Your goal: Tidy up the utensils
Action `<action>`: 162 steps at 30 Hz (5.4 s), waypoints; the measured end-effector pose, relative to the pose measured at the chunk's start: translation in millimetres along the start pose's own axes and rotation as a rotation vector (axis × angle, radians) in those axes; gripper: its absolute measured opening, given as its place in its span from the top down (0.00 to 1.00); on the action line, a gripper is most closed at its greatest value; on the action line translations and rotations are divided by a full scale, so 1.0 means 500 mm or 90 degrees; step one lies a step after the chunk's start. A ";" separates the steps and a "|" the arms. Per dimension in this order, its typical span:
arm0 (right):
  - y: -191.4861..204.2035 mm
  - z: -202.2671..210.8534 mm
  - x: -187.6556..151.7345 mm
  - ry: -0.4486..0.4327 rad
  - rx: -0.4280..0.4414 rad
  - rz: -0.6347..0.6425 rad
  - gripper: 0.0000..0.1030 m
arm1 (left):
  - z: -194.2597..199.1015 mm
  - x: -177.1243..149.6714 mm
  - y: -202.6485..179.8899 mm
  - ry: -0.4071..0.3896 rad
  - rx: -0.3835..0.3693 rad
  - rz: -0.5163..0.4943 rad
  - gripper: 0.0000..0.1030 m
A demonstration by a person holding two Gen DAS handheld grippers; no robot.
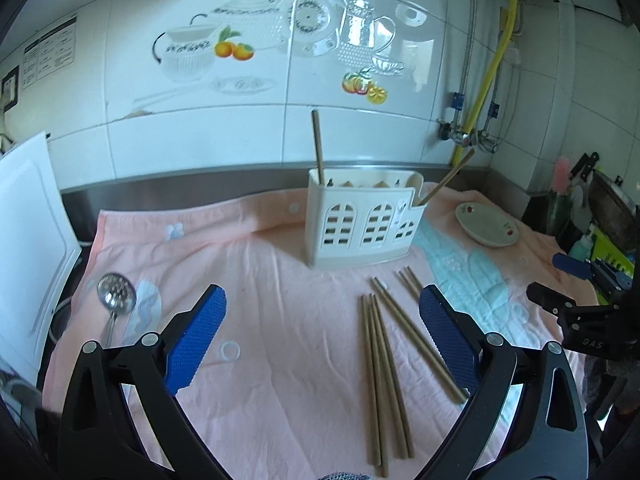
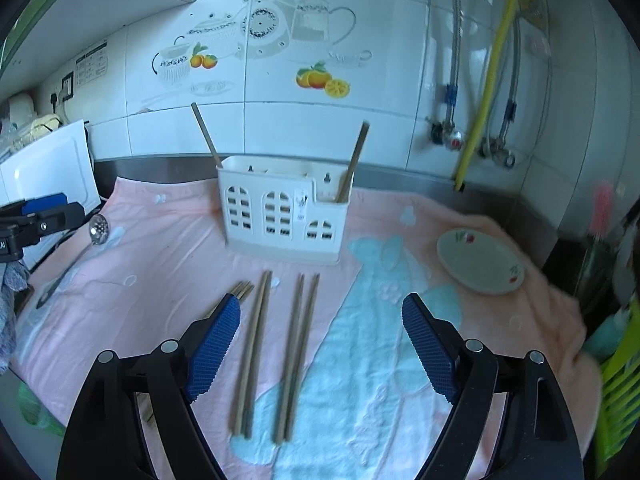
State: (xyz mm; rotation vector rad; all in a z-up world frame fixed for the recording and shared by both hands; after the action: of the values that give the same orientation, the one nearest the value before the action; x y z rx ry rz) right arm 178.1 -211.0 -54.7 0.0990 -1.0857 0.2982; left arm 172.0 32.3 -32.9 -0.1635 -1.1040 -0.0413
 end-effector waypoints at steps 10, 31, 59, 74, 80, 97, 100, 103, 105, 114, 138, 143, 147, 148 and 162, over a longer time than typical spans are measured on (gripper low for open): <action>0.002 -0.021 -0.116 0.041 0.014 -0.046 0.22 | 0.004 -0.079 0.017 0.025 0.031 0.003 0.07; 0.020 -0.123 -0.232 0.145 0.041 -0.093 0.73 | 0.009 -0.195 0.085 0.080 0.069 0.052 0.07; 0.032 -0.175 -0.243 0.168 0.039 -0.059 0.94 | -0.007 -0.255 0.037 0.127 0.029 0.057 0.24; 0.005 -0.124 -0.237 0.139 0.039 -0.080 0.94 | -0.093 -0.302 -0.063 0.203 -0.042 0.090 0.70; -0.001 -0.109 -0.234 0.129 0.045 -0.087 0.94 | -0.126 -0.316 -0.084 0.221 -0.040 0.078 0.83; -0.007 -0.108 -0.240 0.126 0.052 -0.097 0.94 | -0.147 -0.317 -0.103 0.223 -0.033 0.044 0.92; -0.009 -0.105 -0.242 0.126 0.050 -0.098 0.94 | -0.148 -0.316 -0.099 0.224 -0.033 0.048 0.92; -0.009 -0.102 -0.244 0.127 0.049 -0.096 0.94 | -0.150 -0.317 -0.094 0.227 -0.036 0.059 0.92; -0.009 -0.102 -0.244 0.126 0.049 -0.097 0.94 | -0.150 -0.318 -0.097 0.227 -0.033 0.055 0.92; -0.009 -0.101 -0.247 0.128 0.050 -0.095 0.94 | -0.155 -0.318 -0.094 0.230 -0.037 0.048 0.92; -0.012 -0.107 -0.266 0.140 0.049 -0.111 0.94 | -0.135 -0.289 -0.109 0.189 -0.026 0.019 0.95; -0.015 -0.084 -0.225 0.104 0.047 -0.108 0.94 | -0.104 -0.237 -0.104 0.149 -0.031 0.018 0.95; -0.016 -0.065 -0.184 0.071 0.046 -0.098 0.94 | -0.083 -0.189 -0.106 0.114 -0.040 0.012 0.95; -0.016 -0.060 -0.173 0.064 0.045 -0.095 0.94 | -0.080 -0.181 -0.107 0.109 -0.043 0.012 0.95; -0.006 -0.042 -0.040 -0.005 0.061 -0.067 0.94 | -0.084 -0.111 -0.105 0.091 -0.081 0.018 0.95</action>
State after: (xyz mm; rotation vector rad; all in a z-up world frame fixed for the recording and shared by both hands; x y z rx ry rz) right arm 188.2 -213.3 -81.9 0.2423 -1.0698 0.2546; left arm 178.2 -28.4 -94.8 -0.2862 -0.9561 -0.0977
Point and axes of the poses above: each gripper's, at about its wrist camera, not at the fingertips, and z roughly against the way its jaws point, y to its left, x to its top, the point moved 10 cm from there along -z, roughly the way its jaws point, and after that the axes turned 6 degrees about -y, right-handed, at the moved point
